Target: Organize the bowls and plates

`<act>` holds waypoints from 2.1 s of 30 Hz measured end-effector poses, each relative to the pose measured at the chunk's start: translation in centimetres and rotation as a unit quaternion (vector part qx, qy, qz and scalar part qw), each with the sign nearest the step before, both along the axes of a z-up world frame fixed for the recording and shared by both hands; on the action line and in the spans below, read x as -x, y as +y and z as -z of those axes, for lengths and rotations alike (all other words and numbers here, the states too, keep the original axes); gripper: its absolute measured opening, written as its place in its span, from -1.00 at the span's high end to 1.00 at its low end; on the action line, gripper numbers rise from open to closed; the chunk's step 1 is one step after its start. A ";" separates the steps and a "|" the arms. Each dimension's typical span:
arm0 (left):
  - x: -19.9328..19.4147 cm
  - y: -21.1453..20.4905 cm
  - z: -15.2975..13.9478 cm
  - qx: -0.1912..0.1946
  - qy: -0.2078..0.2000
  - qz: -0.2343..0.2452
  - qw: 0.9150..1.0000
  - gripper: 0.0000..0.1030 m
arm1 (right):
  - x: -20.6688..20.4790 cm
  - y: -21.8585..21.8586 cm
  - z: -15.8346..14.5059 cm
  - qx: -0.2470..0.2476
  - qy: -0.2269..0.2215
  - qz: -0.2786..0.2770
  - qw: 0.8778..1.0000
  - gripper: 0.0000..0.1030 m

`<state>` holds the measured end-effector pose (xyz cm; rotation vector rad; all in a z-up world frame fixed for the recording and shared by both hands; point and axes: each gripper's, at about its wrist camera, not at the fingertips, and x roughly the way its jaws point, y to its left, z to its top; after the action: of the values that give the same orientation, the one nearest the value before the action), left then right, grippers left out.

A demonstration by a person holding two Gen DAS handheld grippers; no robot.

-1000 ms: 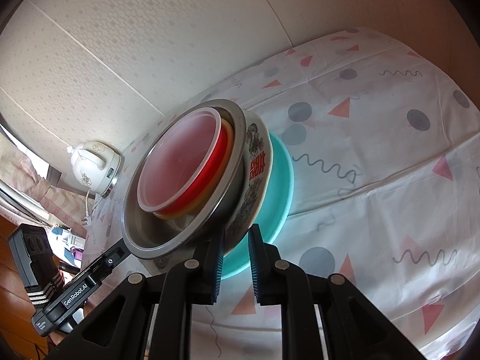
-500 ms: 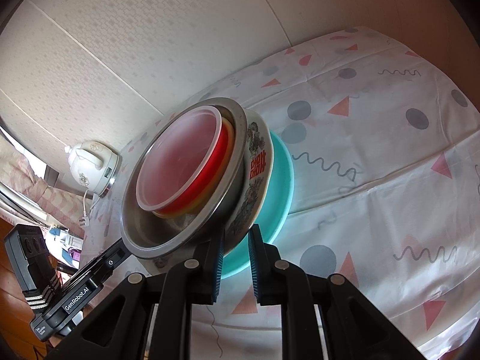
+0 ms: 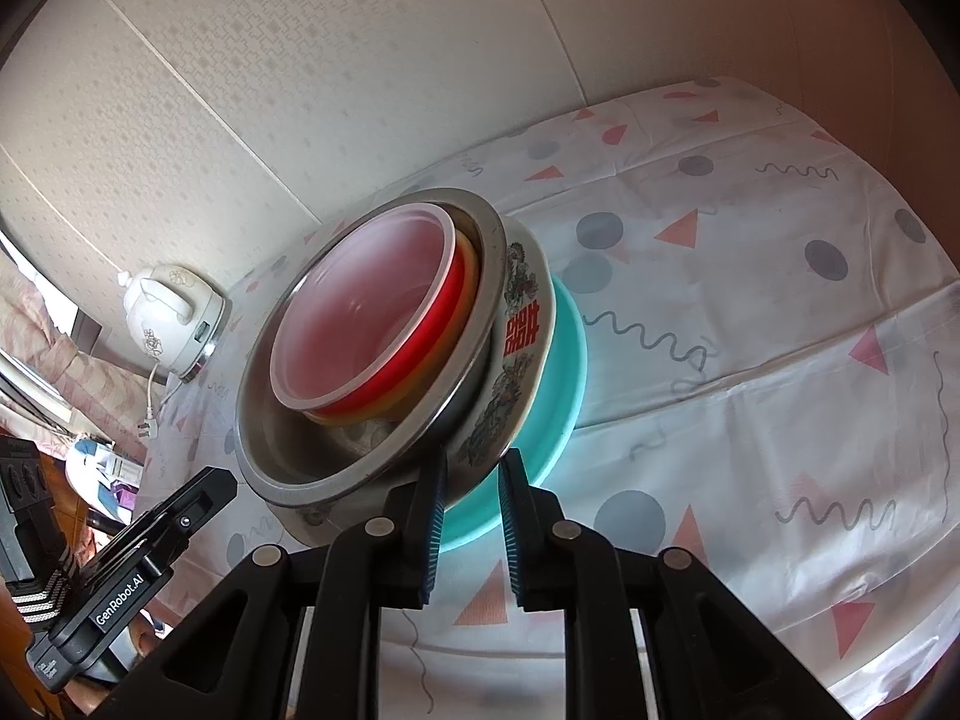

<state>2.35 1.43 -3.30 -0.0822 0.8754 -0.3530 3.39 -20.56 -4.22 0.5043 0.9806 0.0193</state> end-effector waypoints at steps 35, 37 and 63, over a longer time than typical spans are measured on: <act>2.6 -1.1 -2.4 -0.071 -0.056 -0.049 0.995 0.11 | 1.7 3.0 -4.0 0.222 -0.052 0.078 0.971 0.22; 2.8 -1.2 -2.5 -0.074 -0.062 -0.050 0.994 0.08 | 2.0 3.6 -4.5 0.234 -0.061 0.078 0.967 0.21; 3.5 -1.6 -2.9 -0.080 -0.080 -0.056 0.992 -0.33 | 2.3 4.8 -4.8 0.251 -0.071 0.064 0.963 0.08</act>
<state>-1.15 -0.14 -0.36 0.0455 0.7338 -0.1814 1.06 -15.74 0.61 0.0940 0.7735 -0.2998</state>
